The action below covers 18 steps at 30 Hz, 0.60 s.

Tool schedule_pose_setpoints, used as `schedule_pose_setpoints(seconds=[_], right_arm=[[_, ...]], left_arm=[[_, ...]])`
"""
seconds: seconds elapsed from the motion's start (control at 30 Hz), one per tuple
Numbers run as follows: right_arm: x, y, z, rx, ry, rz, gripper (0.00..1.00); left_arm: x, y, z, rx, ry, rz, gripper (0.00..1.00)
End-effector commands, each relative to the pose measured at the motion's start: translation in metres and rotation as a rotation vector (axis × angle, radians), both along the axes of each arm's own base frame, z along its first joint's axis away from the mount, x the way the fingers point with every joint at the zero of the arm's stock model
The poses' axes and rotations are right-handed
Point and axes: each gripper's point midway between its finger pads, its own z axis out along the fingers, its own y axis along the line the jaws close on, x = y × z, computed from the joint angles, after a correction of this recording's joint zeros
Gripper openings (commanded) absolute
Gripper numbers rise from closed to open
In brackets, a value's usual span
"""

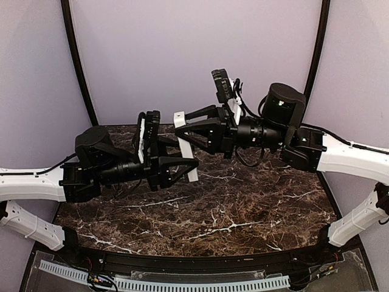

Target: Load the batteries into the remote control

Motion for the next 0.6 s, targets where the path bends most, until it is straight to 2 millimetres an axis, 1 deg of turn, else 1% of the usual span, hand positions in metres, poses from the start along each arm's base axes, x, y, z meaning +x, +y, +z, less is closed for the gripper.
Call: schedule_pose_setpoints(seconds=[0.0, 0.03, 0.07, 0.1, 0.13, 0.17, 0.2, 0.23, 0.27, 0.3, 0.33, 0.37, 0.4, 0.43, 0.47, 0.5, 0.53, 0.57], right_arm=[[-0.004, -0.009, 0.012, 0.04, -0.013, -0.016, 0.16], [-0.003, -0.009, 0.011, 0.036, -0.01, -0.022, 0.16], [-0.002, -0.009, 0.01, 0.028, -0.006, -0.03, 0.17], [0.0, -0.01, 0.008, 0.022, -0.003, -0.042, 0.18], [0.004, -0.01, 0.007, 0.013, 0.004, -0.064, 0.23], [0.01, -0.01, 0.005, -0.002, 0.019, -0.096, 0.34], [0.019, -0.011, 0.003, -0.019, 0.04, -0.146, 0.51], [0.028, -0.012, 0.0, -0.042, 0.063, -0.203, 0.69], [0.042, -0.016, -0.007, -0.075, 0.097, -0.288, 0.87], [0.059, -0.023, -0.013, -0.108, 0.14, -0.393, 0.97], [0.078, -0.033, -0.025, -0.166, 0.188, -0.513, 0.98], [0.095, -0.045, -0.04, -0.223, 0.241, -0.637, 0.99], [0.11, -0.059, -0.055, -0.282, 0.288, -0.748, 0.99], [0.121, -0.075, -0.072, -0.344, 0.325, -0.854, 0.99], [0.129, -0.089, -0.088, -0.399, 0.358, -0.938, 0.99], [0.133, -0.101, -0.102, -0.452, 0.387, -0.997, 0.99], [0.135, -0.109, -0.115, -0.497, 0.415, -1.029, 0.99], [0.135, -0.115, -0.127, -0.537, 0.441, -1.045, 0.99]], left_arm=[[-0.002, 0.001, 0.015, -0.045, 0.017, -0.011, 0.36], [-0.001, 0.0, 0.012, -0.038, 0.032, -0.01, 0.32], [0.0, -0.001, 0.008, -0.026, 0.045, -0.006, 0.23], [0.001, -0.001, 0.007, -0.023, 0.064, 0.001, 0.19], [0.003, -0.002, 0.001, -0.007, 0.081, 0.005, 0.13], [0.005, -0.002, -0.001, -0.004, 0.105, 0.017, 0.11], [0.01, -0.003, -0.009, 0.019, 0.135, 0.039, 0.06], [0.022, -0.001, -0.015, 0.022, 0.2, 0.109, 0.04], [0.033, 0.0, -0.03, 0.077, 0.259, 0.172, 0.01], [0.053, 0.009, -0.04, 0.091, 0.342, 0.305, 0.0], [0.062, 0.011, -0.063, 0.185, 0.405, 0.377, 0.01], [0.074, 0.019, -0.073, 0.2, 0.463, 0.475, 0.04], [0.079, 0.021, -0.093, 0.279, 0.503, 0.524, 0.05], [0.085, 0.026, -0.1, 0.284, 0.549, 0.581, 0.08], [0.089, 0.027, -0.117, 0.337, 0.576, 0.625, 0.09], [0.091, 0.028, -0.124, 0.336, 0.632, 0.656, 0.09], [0.096, 0.03, -0.141, 0.396, 0.663, 0.716, 0.1], [0.098, 0.032, -0.15, 0.402, 0.727, 0.759, 0.09]])
